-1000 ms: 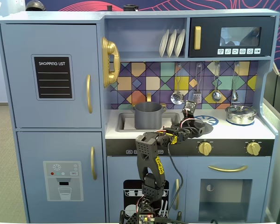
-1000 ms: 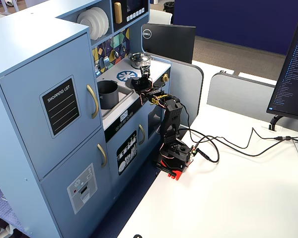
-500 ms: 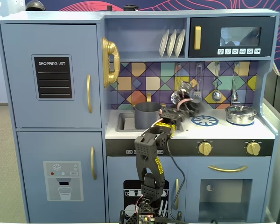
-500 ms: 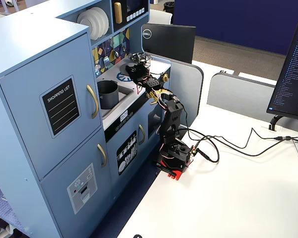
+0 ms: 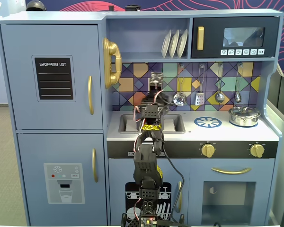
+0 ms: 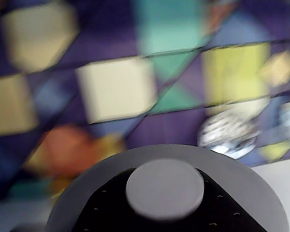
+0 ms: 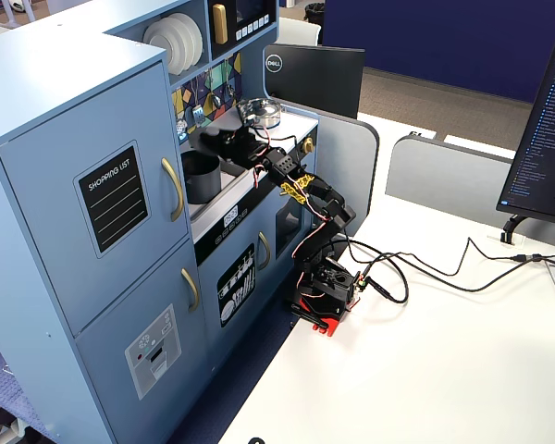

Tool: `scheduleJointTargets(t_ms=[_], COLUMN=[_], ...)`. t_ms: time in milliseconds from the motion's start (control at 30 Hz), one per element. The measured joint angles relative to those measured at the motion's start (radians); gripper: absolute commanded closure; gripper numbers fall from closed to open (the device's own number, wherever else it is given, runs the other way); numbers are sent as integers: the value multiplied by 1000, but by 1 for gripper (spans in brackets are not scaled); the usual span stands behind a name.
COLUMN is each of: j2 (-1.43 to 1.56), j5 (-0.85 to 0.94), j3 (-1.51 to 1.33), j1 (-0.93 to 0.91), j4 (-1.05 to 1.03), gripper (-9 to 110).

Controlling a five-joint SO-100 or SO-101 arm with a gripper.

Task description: Pick up the lid from the counter and put it on the gray recipient

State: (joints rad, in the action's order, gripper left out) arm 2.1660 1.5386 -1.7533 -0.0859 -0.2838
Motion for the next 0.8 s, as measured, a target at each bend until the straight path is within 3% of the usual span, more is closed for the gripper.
scheduleJointTargets(t_ms=[800], j2=[-146], j5=[32], j3=[-61], j1=[75], j4=[106], gripper=[102])
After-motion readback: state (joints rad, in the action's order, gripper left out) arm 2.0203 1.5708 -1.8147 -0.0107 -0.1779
